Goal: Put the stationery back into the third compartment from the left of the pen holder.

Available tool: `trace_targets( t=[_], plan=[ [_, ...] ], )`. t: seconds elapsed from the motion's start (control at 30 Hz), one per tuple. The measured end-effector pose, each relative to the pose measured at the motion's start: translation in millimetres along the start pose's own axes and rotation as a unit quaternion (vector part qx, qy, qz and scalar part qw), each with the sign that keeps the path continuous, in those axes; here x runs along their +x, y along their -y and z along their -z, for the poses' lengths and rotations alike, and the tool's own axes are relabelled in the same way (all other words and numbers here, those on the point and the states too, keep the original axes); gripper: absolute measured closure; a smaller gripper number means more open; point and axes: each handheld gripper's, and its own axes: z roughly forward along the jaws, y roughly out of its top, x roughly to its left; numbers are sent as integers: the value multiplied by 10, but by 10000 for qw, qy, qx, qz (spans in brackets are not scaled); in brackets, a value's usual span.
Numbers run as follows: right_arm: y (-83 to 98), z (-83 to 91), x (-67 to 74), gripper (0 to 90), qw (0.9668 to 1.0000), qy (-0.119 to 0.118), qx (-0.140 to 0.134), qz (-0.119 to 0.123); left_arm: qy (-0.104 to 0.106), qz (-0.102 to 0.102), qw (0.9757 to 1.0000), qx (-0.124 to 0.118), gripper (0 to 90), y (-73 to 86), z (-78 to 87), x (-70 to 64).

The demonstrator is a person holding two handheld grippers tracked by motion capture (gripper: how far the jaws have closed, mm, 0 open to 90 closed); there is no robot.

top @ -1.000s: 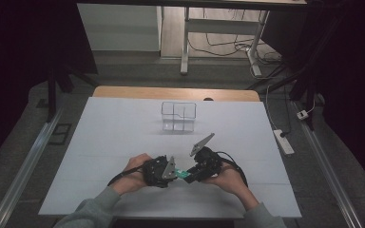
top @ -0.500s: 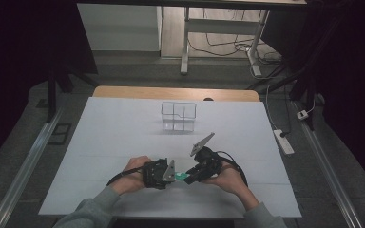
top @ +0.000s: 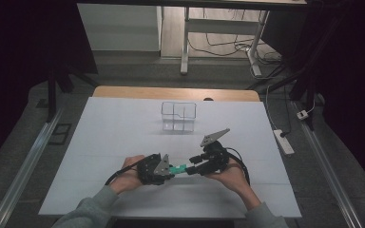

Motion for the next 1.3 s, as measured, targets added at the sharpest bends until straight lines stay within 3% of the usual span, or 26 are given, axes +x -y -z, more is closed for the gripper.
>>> trace_targets(
  t=[0.07, 0.27, 0.5, 0.63, 0.77, 1.0, 1.3],
  plan=[
    [2, 11, -2, 410, 10000, 35, -75, -13, -21, 62, 10000, -61, 656, 17, 15, 18],
    [33, 178, -36, 339, 9958, 492, -757, -120, -212, 240, 9991, -283, 657, 61, 87, 75],
    [109, 229, -92, 259, 9910, 645, -1119, -349, -435, 490, 9964, -546, 657, 115, 161, 131],
    [146, 224, -105, 243, 9884, 589, -1322, -455, -516, 675, 9937, -732, 657, 143, 198, 164],
    [183, 199, -95, 245, 9827, 581, -1659, -591, -565, 789, 9913, -886, 657, 149, 216, 171],
    [163, 79, -15, 274, 9795, 435, -1877, -589, -623, 921, 9885, -1028, 656, 133, 220, 165],
    [131, -17, 34, 366, 9748, 315, -2125, -599, -593, 876, 9884, -1091, 656, 53, 157, 99]
  ],
)
